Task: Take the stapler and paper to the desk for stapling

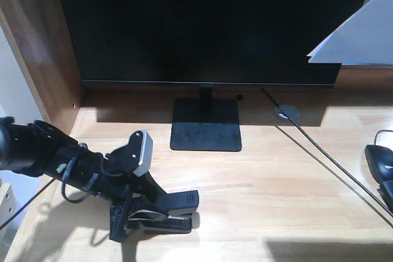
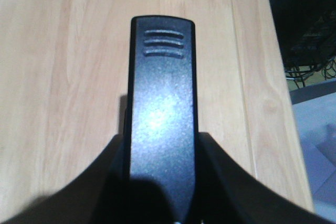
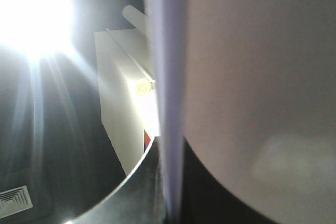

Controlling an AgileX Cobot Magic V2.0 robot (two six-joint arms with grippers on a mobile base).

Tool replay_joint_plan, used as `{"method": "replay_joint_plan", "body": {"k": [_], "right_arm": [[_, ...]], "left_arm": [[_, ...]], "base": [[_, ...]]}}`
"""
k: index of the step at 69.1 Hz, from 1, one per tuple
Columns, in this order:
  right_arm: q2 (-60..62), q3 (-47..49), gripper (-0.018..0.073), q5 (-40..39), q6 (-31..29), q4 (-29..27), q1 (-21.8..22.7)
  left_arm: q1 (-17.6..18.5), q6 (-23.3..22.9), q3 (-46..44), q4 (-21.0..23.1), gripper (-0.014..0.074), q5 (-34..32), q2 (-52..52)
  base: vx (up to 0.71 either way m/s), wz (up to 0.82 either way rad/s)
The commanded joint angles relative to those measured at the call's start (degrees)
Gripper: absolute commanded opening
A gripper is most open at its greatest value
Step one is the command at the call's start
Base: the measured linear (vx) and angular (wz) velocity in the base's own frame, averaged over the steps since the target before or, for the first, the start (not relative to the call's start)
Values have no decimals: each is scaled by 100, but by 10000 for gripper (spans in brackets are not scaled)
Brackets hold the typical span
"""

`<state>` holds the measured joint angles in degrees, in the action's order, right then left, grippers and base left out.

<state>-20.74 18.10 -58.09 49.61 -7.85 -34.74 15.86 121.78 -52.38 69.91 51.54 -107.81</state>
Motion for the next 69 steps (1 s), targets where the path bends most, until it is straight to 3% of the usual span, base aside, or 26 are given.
{"method": "replay_joint_plan", "body": {"k": [1,21,31,39,58,69], "right_arm": [[-51,137,-6,-181,-65,107,27],[-51,137,-6,-181,-65,107,27],[-51,137,-6,-187,-65,107,27],[-51,137,-6,-182,-65,107,27],[-51,137,-6,-182,-65,107,27],[-51,137,-6,-182,-65,107,27]], "left_arm": [[68,115,-155,459,-6,220,120],[67,115,-155,413,10,173,34],[67,115,-155,413,67,153,34],[67,115,-155,413,165,140,34],[50,115,-155,419,554,135,40],[50,109,-155,419,674,92,40]], "base": [[0,0],[0,0],[0,0],[0,0],[0,0],[0,0]]}}
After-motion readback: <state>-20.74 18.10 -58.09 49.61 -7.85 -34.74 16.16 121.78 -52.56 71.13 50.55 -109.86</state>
